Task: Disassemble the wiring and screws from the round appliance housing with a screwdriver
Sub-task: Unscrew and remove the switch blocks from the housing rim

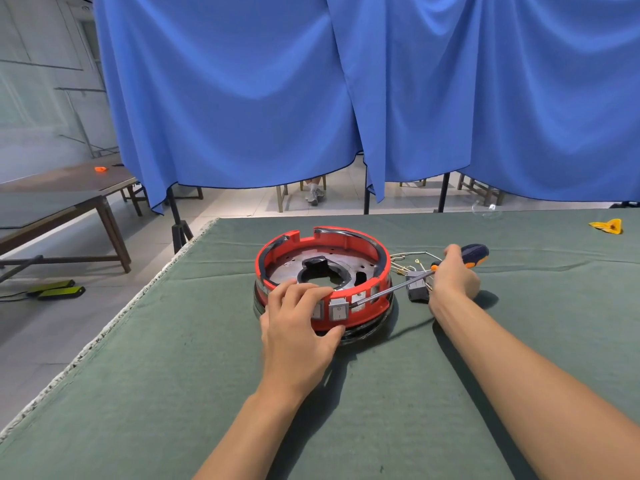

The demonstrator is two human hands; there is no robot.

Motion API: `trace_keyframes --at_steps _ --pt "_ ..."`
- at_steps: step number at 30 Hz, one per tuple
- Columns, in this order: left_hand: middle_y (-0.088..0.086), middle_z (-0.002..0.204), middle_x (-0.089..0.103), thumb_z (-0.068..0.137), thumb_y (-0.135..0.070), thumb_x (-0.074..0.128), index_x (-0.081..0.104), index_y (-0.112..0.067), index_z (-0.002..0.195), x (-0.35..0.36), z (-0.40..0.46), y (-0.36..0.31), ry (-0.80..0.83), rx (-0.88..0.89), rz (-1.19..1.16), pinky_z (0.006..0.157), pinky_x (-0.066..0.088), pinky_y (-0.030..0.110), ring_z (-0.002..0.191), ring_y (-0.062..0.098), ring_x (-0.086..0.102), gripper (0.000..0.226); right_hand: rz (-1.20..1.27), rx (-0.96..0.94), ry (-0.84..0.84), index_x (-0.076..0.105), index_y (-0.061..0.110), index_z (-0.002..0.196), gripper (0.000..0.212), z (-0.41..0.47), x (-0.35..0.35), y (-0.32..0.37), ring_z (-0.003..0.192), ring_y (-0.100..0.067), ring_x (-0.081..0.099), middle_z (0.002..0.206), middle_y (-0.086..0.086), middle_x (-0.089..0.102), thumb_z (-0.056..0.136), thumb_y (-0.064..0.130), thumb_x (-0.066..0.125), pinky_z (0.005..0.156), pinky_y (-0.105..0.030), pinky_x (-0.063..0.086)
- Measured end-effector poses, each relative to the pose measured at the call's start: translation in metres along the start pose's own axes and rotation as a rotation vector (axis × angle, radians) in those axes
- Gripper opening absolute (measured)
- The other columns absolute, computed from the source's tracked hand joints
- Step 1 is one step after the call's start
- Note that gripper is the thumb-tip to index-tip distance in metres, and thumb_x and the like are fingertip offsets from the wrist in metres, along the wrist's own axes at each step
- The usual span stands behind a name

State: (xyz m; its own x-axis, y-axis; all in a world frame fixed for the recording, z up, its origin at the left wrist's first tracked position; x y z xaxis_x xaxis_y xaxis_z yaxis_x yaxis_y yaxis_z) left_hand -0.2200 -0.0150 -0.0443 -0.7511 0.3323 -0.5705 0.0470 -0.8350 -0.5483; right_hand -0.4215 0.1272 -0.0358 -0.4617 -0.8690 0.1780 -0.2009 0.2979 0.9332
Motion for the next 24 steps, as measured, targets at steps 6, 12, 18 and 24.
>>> trace_keyframes --at_steps 6,12,18,24 --pt "-0.014 0.117 0.054 0.070 -0.027 0.079 0.062 -0.027 0.114 0.003 -0.002 -0.001 -0.005 0.011 0.048 0.098 0.037 0.048 0.126 0.011 0.033 0.048 0.121 -0.069 -0.050 0.052 0.018 0.059 0.028 -0.015 -0.039 0.001 0.049 -0.011 0.046 0.048 0.011 0.052 0.078 0.038 0.057 0.048 -0.029 0.033" --pt "-0.012 0.118 0.054 0.069 -0.024 0.080 0.062 -0.026 0.115 0.005 -0.003 -0.004 -0.018 -0.014 0.038 0.100 0.036 0.053 0.128 0.013 0.032 0.049 0.247 -0.085 -0.061 0.055 0.017 0.061 0.028 -0.027 -0.059 -0.008 0.049 -0.008 0.051 0.046 0.011 0.056 0.079 0.039 0.056 0.051 -0.024 0.038" --pt "-0.010 0.118 0.056 0.069 -0.023 0.080 0.063 -0.025 0.115 0.006 -0.004 -0.003 -0.032 -0.009 0.044 0.100 0.036 0.050 0.127 0.013 0.033 0.049 0.301 -0.075 -0.056 0.055 0.017 0.064 0.027 -0.035 -0.059 -0.011 0.041 -0.002 0.050 0.052 0.008 0.059 0.080 0.039 0.058 0.049 -0.022 0.038" --pt "-0.011 0.118 0.055 0.070 -0.025 0.080 0.062 -0.026 0.116 0.006 -0.003 -0.002 -0.026 0.002 0.058 0.098 0.037 0.048 0.126 0.013 0.035 0.050 0.310 -0.067 -0.069 0.053 0.016 0.058 0.031 -0.031 -0.066 -0.008 0.048 -0.015 0.045 0.034 0.011 0.050 0.077 0.041 0.056 0.058 -0.031 0.036"
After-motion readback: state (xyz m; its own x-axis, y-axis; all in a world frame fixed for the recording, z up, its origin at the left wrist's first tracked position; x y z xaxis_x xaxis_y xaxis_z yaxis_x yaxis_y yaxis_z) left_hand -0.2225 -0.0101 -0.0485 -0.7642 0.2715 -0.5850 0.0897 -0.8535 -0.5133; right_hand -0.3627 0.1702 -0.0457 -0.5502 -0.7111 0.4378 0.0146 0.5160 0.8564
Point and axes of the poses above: each hand's wrist, its own z-axis towards the middle knuckle, its own x-axis out of the palm, y = z × x, the point moved 2 cm from there along z, towards the middle knuckle
